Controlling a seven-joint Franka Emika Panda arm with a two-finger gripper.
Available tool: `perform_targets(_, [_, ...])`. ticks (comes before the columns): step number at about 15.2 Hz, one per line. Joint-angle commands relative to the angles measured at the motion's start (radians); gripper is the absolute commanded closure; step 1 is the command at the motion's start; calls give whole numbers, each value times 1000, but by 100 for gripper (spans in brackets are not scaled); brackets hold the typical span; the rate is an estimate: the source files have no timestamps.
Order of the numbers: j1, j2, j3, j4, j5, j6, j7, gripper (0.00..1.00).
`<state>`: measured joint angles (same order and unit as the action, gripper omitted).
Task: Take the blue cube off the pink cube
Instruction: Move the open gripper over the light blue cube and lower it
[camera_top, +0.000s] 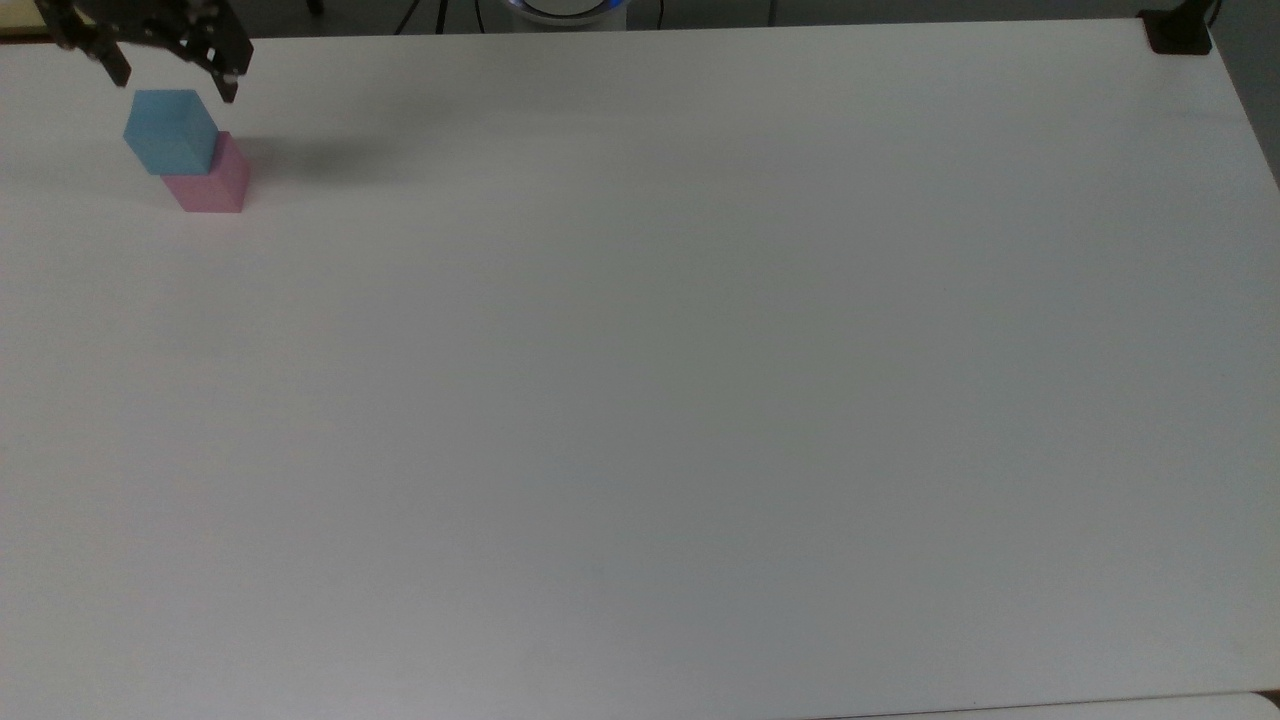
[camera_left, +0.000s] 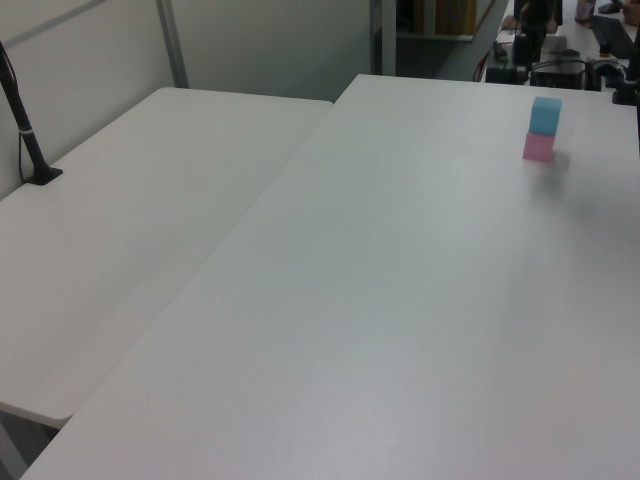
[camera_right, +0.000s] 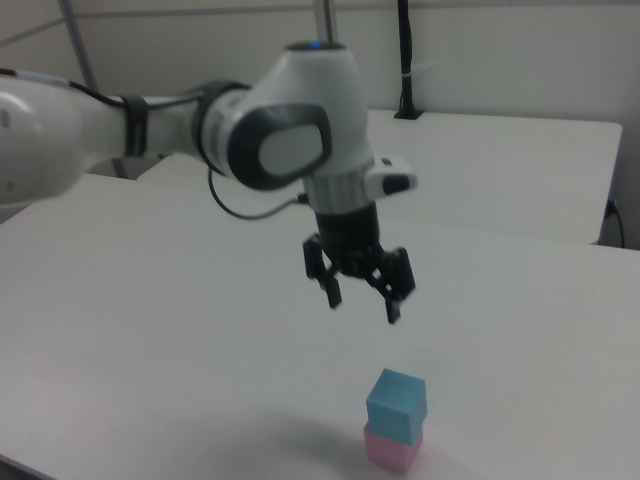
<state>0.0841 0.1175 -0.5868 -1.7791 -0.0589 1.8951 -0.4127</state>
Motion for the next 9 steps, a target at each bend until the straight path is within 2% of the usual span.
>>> perform_targets(1, [17,22,-65,-72,-12,105,-112,0])
perform_targets(6, [14,56,-102,-135,-47,173,-199,0])
perform_targets(9, [16,60,-105,-164,-53,186,-216,0])
